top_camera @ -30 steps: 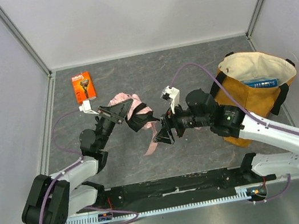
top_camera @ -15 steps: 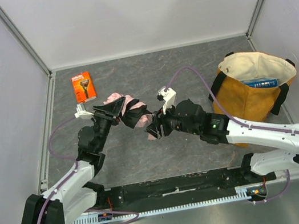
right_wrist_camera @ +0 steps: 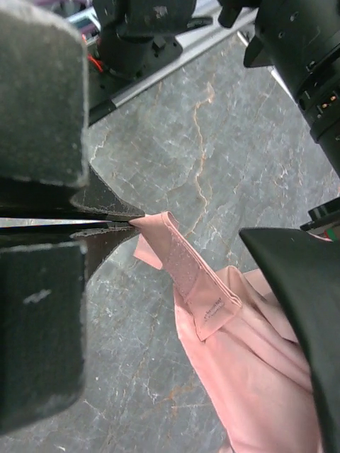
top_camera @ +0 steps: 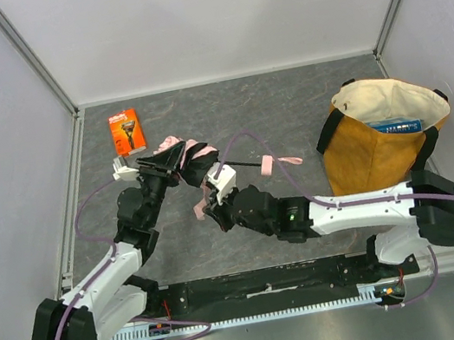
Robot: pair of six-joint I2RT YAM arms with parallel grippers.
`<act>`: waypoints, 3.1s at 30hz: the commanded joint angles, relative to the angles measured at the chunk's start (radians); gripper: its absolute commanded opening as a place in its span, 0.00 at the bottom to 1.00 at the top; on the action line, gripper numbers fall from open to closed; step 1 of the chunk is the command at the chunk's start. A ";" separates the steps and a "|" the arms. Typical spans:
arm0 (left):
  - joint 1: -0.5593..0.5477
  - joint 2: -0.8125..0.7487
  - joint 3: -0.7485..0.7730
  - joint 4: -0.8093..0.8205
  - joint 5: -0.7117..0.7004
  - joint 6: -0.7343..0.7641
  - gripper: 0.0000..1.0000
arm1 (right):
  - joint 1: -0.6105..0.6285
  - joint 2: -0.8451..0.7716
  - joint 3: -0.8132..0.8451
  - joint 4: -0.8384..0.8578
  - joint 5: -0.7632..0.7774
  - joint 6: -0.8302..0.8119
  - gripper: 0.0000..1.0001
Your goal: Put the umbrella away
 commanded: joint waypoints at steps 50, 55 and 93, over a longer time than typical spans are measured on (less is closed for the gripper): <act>0.151 0.326 0.338 0.890 0.462 -0.237 0.02 | -0.718 -0.114 -0.348 0.237 -0.950 0.801 0.95; 0.148 0.294 0.313 0.890 0.481 -0.223 0.02 | -0.645 -0.040 -0.303 0.518 -0.956 1.104 0.96; 0.085 0.290 0.441 0.890 0.592 -0.005 0.02 | -0.296 -0.020 -0.472 0.649 -0.469 1.920 0.91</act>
